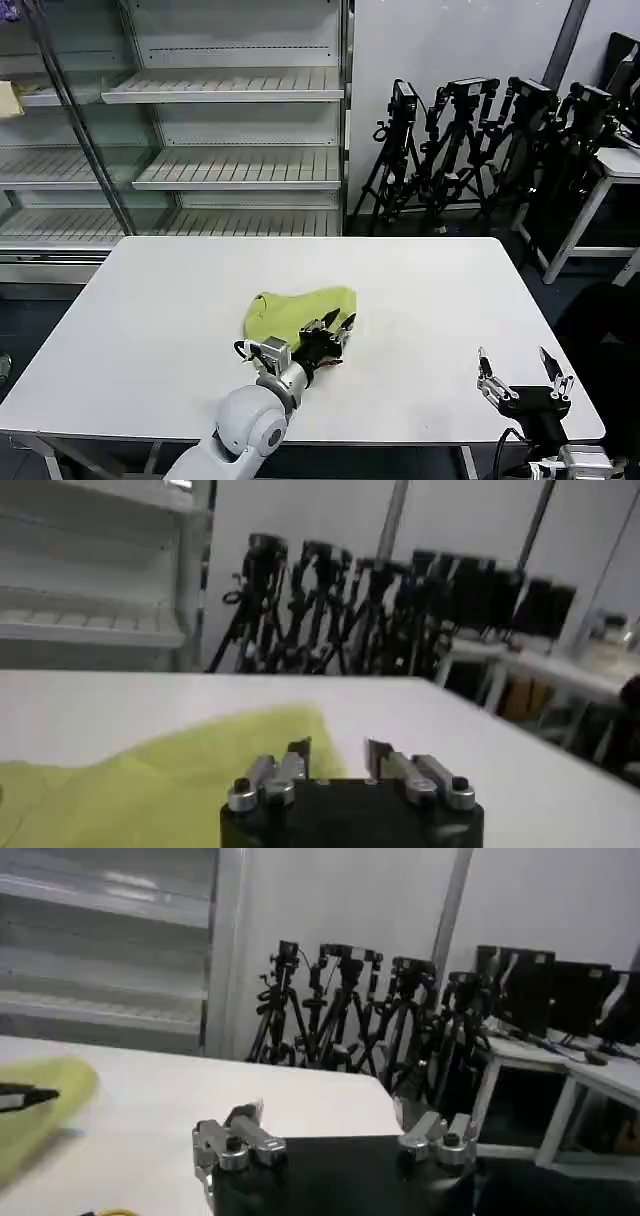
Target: Fold and organize the clothes.
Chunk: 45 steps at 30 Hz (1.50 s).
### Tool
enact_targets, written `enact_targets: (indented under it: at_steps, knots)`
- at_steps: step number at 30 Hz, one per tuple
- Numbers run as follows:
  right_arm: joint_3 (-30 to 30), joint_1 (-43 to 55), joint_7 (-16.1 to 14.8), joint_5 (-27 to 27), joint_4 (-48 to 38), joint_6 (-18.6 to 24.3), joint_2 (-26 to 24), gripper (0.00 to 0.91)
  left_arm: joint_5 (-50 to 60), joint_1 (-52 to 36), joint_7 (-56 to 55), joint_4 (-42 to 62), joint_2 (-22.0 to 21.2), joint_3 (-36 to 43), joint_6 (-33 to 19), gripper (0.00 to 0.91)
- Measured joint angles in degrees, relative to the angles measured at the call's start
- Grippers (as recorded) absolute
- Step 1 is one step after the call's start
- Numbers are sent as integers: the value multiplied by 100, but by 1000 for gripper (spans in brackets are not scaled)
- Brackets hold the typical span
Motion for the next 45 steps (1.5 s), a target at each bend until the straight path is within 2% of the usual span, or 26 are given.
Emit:
enact_targets:
  at_steps: [10,24,35,45]
  knots:
    - [-97,124,-99,-112,-52,134,-62,907,-168,538,90,-584,43,-419,-715,907]
    - [-618,524,-355,-304,-365,685,-108,907,1362,2620,48,-1722,53,-2530,-1773,907]
    - [-912,660,-406,-405,-484,1042,-71,907,2059,3607,93,-2283,-155,-3077,-2006,907]
    - [-1030,746,-410,-397,-616,1226,-96,907,2236,3952,140,-2432,-166,-3264,-2052,907]
